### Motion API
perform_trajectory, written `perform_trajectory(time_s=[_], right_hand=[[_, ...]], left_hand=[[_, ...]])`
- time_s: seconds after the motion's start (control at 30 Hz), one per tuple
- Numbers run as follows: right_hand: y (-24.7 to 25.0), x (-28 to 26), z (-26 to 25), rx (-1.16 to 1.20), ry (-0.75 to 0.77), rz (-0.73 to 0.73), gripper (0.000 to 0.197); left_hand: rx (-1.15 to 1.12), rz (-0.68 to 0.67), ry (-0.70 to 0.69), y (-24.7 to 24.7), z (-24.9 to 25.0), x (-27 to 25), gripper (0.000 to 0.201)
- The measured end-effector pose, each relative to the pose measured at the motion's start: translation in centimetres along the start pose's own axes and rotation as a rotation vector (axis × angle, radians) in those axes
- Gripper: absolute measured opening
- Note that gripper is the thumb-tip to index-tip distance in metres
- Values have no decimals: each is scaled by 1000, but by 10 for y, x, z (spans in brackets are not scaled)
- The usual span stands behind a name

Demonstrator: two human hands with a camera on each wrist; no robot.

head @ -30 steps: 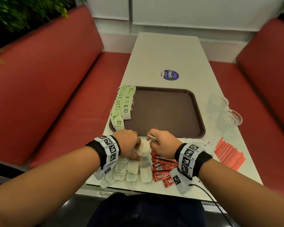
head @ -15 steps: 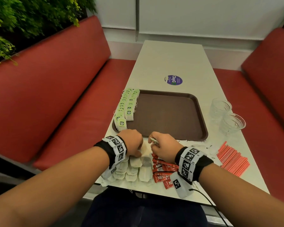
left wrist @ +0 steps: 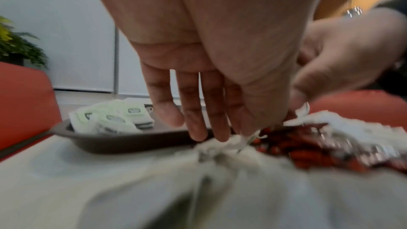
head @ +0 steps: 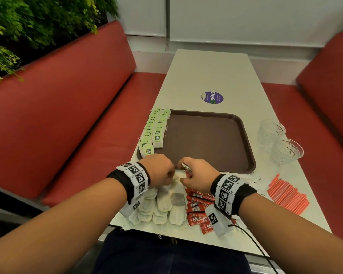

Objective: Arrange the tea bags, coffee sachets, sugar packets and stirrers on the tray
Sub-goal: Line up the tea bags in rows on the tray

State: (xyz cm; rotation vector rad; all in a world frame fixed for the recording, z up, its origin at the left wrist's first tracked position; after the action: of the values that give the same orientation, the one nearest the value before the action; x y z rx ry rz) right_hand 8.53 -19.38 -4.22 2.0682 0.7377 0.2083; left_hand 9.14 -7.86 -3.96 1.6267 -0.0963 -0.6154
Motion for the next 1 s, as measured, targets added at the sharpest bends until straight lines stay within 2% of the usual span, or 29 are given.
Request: perform_trajectory(time_s=[0.07,0.17,0.3,0.43,0.5,0.57,0.67,0.8,0.87,1.0], right_hand=[[2,6,-2,7,31,18,40],[9,16,-5,9,54,80,13],[21,27,-7,19,47,184,32],[23,37,-10,140,50,232,9],[21,43,-6,206,35,246,7],[19,50,-1,246,7,264,18],[17,59,3,315,-22,282,27],[17,64,2,322,-31,240,3],[20,64,7,378,-61,220,12],[27,64,19,439,-112,202,7]], left_hand=[[-116,59,-43,16,-5,-4,17],[-292,161,-67,43,-22,-11,13],[-538,300,-22,60,-54,-18,4],[-850,279,62,46,-71,-13,16],[-971,247,36,43,-70,-9,15],[-1048,217,5,41,-72,-4,18],[-1029,239,21,37,-80,5,15],[-979,331,173,32,-107,24,5],[-868,289,275,26,-121,38,5],[-737,180,395,9,-136,63,20]])
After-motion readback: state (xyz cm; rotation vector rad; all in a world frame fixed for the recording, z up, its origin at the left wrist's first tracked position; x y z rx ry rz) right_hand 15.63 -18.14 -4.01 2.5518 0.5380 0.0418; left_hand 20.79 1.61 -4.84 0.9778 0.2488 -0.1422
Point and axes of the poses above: each hand's wrist, its own x-axis towards the middle knuckle, its own y-axis out of the back of the hand, z = x × y, the point moved 7 cm from there along x, towards the middle knuckle, and after that the axes turned 8 degrees about y, right-handed, at the moved point
